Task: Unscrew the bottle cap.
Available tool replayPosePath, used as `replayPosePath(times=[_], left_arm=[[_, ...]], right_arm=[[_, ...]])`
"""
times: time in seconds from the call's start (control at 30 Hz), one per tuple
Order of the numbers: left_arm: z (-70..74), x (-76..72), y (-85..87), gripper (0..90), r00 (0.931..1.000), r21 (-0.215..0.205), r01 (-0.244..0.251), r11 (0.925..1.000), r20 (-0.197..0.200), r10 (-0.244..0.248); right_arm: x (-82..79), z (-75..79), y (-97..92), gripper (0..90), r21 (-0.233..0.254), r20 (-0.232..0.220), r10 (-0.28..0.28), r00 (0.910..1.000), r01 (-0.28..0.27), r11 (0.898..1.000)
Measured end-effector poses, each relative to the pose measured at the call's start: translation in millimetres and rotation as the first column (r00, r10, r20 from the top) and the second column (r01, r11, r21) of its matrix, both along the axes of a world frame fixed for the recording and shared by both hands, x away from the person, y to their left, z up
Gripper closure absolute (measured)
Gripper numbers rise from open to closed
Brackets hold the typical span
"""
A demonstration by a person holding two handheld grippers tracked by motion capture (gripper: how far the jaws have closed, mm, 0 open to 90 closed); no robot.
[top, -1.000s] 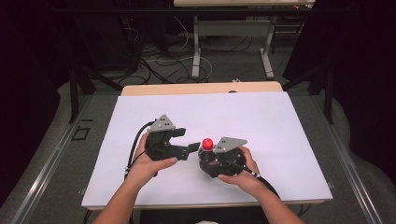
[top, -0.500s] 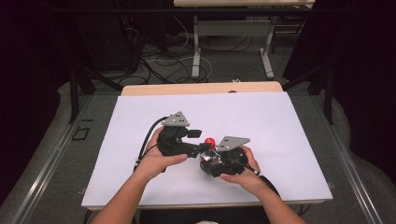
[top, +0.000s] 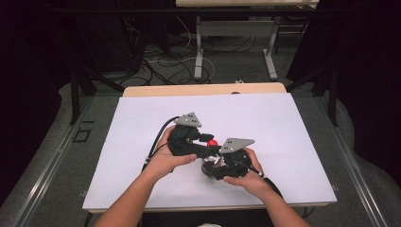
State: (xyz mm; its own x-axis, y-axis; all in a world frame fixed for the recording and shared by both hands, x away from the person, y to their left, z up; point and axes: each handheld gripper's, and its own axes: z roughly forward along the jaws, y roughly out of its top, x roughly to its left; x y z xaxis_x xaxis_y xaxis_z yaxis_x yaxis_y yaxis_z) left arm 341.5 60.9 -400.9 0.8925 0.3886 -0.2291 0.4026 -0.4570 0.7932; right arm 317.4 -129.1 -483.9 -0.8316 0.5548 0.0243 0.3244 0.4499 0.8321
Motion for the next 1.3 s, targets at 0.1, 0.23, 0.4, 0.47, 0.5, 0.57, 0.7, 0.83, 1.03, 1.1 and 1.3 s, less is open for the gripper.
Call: replayPosePath(times=[0.1, 0.23, 0.4, 0.47, 0.5, 0.57, 0.7, 0.83, 1.03, 1.1, 1.3], left_arm=[[-0.5, -0.1, -1.3, 52.5, 0.9999, -0.004, -0.016, 0.9999, 0.006, 0.016], [-0.6, 2.3, -1.3, 55.3, 0.9999, 0.002, -0.003, 1.0, 0.01, 0.003], [-0.4, 2.9, 0.1, 59.1, 1.0, 0.016, 0.004, 0.9999, -0.001, -0.004], [-0.2, 2.4, 0.3, 59.8, 0.9999, 0.027, 0.009, 0.9996, 0.012, -0.009], [-1.2, 1.3, -0.7, 59.9, 0.9997, 0.02, -0.007, 0.9998, 0.023, 0.007], [-0.1, 0.2, 0.0, 60.3, 0.9996, 0.031, -0.005, 0.9995, 0.026, 0.004], [0.0, -3.8, -2.0, 60.8, 0.9979, 0.028, -0.038, 0.9989, 0.054, 0.036], [1.6, -8.1, -4.4, 61.0, 0.9947, 0.045, -0.072, 0.9964, 0.076, 0.069], [2.9, -18.7, -12.1, 61.2, 0.9785, 0.08, -0.185, 0.9796, 0.108, 0.176], [3.7, -21.8, -14.7, 61.2, 0.9708, 0.094, -0.224, 0.9701, 0.11, 0.213], [2.9, -29.2, -21.6, 61.3, 0.9365, 0.079, -0.337, 0.9383, 0.131, 0.325]], right_arm=[[0.3, 0.7, -0.7, 29.4, -0.004, -0.012, 0.008, 0.9999, -0.008, 1.0], [0.6, 0.0, -0.6, 29.4, -0.006, -0.01, 0.006, 0.9999, -0.006, 1.0], [0.9, -0.8, -0.7, 29.4, -0.011, -0.012, 0.011, 0.9999, -0.011, 1.0], [-0.1, -1.1, -0.1, 29.4, -0.012, -0.015, 0.005, 0.9999, -0.005, 1.0], [-0.1, -1.3, 0.1, 29.4, -0.012, -0.013, 0.005, 0.9999, -0.005, 1.0], [0.4, -1.6, 0.4, 29.5, -0.009, -0.004, 0.003, 1.0, -0.003, 1.0], [0.0, -1.0, 0.5, 29.6, -0.008, -0.004, -0.003, 1.0, 0.003, 1.0], [-0.8, -1.0, 1.0, 29.7, -0.007, 0.01, -0.018, 0.9998, 0.018, 1.0], [-2.4, -1.4, 2.9, 29.8, -0.023, 0.03, -0.058, 0.9979, 0.059, 0.998], [-3.4, -1.4, 4.3, 29.8, -0.032, 0.027, -0.078, 0.9966, 0.079, 0.996], [-5.1, -1.8, 7.0, 29.8, -0.026, 0.047, -0.125, 0.9911, 0.126, 0.992]])
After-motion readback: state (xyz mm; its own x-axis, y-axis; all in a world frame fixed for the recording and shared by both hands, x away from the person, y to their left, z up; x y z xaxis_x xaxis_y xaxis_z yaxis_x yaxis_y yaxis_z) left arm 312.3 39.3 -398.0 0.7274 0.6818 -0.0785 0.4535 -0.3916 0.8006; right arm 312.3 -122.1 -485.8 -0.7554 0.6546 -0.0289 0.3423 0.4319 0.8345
